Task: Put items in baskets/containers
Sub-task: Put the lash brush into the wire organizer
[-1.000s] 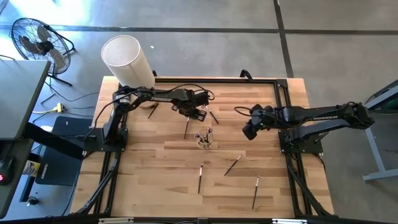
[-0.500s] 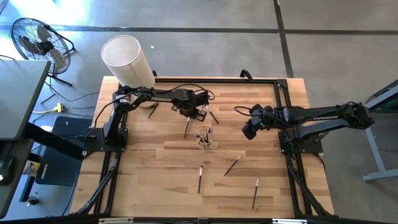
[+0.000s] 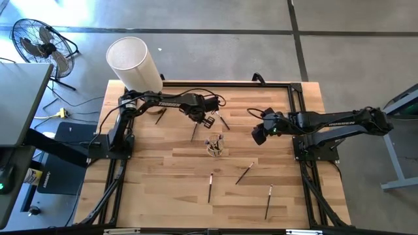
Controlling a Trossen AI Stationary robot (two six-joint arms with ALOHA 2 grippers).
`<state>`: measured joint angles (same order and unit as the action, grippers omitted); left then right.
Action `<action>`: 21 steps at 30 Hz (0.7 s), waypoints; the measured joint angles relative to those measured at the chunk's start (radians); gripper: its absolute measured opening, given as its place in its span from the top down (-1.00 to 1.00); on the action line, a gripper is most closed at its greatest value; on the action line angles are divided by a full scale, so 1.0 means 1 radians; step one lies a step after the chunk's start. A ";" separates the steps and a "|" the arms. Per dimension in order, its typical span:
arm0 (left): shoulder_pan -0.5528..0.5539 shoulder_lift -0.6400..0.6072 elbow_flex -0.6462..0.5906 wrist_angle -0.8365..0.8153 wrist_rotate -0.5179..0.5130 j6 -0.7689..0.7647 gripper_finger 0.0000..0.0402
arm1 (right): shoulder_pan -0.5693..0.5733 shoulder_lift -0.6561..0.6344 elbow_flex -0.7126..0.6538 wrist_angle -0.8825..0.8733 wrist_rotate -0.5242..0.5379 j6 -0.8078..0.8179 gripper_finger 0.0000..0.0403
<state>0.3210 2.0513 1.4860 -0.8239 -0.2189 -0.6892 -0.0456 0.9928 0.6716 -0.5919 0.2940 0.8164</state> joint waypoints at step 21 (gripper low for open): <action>-0.058 -0.138 -0.001 -0.143 -0.054 0.034 1.00 | 0.000 0.001 0.000 -0.011 0.064 0.042 0.57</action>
<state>0.2625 1.9132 1.4849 -0.9672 -0.2726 -0.6548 -0.0456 0.9936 0.6716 -0.6034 0.3582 0.8582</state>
